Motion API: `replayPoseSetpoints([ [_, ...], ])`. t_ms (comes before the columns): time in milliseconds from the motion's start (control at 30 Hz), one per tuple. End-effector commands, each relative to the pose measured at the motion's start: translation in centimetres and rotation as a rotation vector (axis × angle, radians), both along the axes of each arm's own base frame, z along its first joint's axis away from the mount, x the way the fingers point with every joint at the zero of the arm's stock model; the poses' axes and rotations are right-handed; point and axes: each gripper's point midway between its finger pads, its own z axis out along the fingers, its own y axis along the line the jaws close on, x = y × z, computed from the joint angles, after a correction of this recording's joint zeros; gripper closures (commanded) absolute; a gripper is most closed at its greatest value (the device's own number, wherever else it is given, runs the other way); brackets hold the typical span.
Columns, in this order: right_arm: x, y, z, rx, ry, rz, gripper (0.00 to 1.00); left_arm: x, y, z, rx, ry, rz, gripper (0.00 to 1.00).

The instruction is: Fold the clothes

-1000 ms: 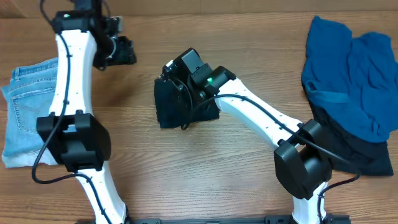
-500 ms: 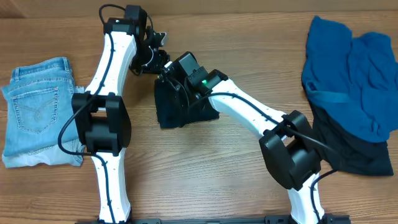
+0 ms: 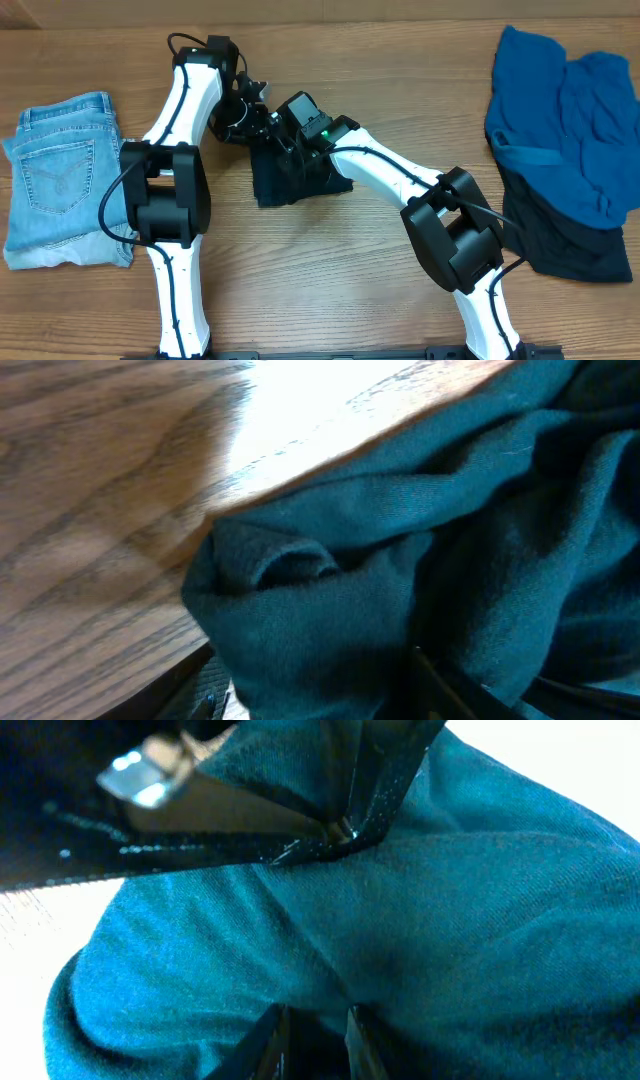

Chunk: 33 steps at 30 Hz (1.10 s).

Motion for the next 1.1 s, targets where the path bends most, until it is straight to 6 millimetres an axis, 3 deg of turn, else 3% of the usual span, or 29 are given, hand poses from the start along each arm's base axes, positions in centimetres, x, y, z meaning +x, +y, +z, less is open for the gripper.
replayPoseSetpoints([
  [0, -0.8, -0.9, -1.9, -0.051, 0.046, -0.016, 0.76, -0.1, -2.0, 0.7, -0.074, -0.018, -0.037, 0.38],
  [100, -1.9, -1.8, -2.4, -0.083, 0.110, -0.053, 0.75, -0.4, -1.9, 0.2, -0.072, -0.004, -0.036, 0.38],
  [300, -7.1, -4.0, -3.1, -0.165, 0.341, -0.031, 0.65, -1.4, -1.7, -1.5, -0.069, 0.026, -0.034, 0.37],
  [800, -10.5, -6.8, -3.0, -0.282, 0.481, -0.039, 0.54, -2.3, -0.2, -2.2, 0.022, 0.060, -0.034, 0.37],
  [900, -11.6, -7.6, -2.8, -0.319, 0.523, -0.041, 0.53, -3.0, 0.9, -3.2, 0.086, 0.088, -0.009, 0.38],
  [1067, -12.7, -9.8, -2.6, -0.425, 0.554, -0.050, 0.51, -3.1, 0.9, -3.3, 0.086, 0.092, -0.010, 0.42],
])
